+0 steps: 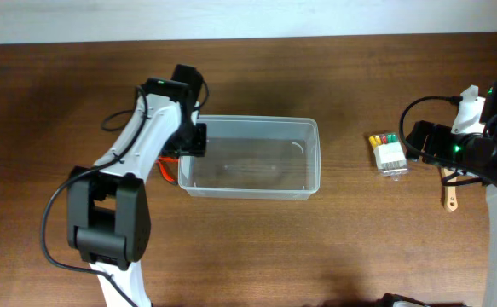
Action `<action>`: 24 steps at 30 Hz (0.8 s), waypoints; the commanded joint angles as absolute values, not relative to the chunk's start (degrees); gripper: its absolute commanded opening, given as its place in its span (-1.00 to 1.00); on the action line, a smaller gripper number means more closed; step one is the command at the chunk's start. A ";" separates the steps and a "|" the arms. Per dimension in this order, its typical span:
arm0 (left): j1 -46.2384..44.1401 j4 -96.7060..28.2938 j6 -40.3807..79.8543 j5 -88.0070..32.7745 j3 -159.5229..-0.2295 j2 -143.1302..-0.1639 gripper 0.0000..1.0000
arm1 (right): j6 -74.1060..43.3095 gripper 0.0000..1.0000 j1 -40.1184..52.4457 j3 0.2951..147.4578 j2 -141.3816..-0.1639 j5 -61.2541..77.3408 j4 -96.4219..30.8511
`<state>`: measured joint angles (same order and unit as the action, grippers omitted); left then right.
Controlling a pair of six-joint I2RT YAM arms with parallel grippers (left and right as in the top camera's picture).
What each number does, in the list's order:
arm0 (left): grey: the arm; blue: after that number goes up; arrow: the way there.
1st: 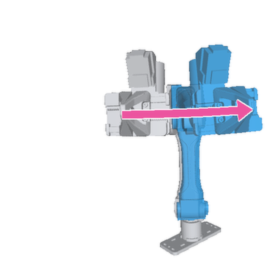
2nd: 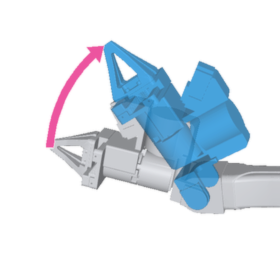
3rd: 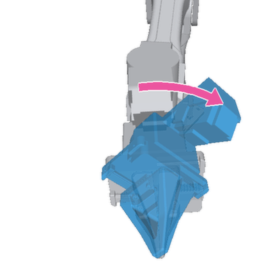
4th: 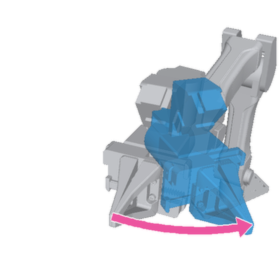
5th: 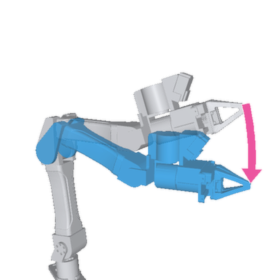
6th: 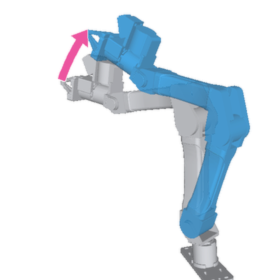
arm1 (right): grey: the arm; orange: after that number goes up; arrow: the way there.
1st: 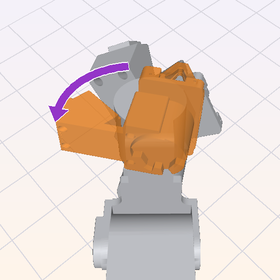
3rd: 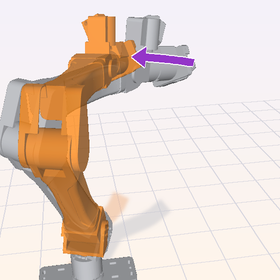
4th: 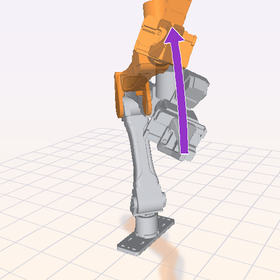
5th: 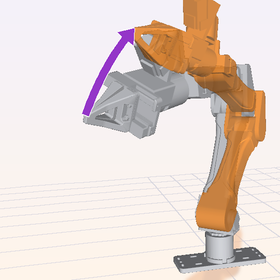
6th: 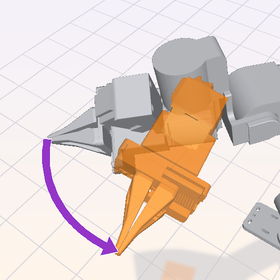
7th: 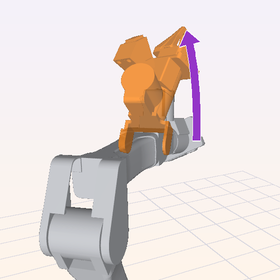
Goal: Pack container
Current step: 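Drag the container to the table center and release it, then lift the left gripper away from the container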
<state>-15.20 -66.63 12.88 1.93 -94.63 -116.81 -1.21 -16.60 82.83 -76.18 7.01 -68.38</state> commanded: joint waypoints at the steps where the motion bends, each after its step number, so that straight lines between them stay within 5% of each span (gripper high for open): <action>1: -17.43 -66.67 13.23 0.89 -95.81 -116.64 -0.01 | -0.89 0.97 -16.88 83.92 -75.57 7.51 -68.38; 16: -17.43 -66.92 13.21 4.32 -97.71 -116.16 0.01 | -0.91 0.97 -16.88 83.92 -75.57 7.51 -68.25; 19: -17.43 -66.98 13.19 7.62 -100.22 -114.83 0.11 | -0.91 0.97 -16.88 83.92 -75.57 7.51 -68.16; 24: -17.41 -69.78 13.17 11.94 -106.50 -111.63 0.61 | -0.89 0.97 -16.91 83.92 -75.57 7.49 -68.16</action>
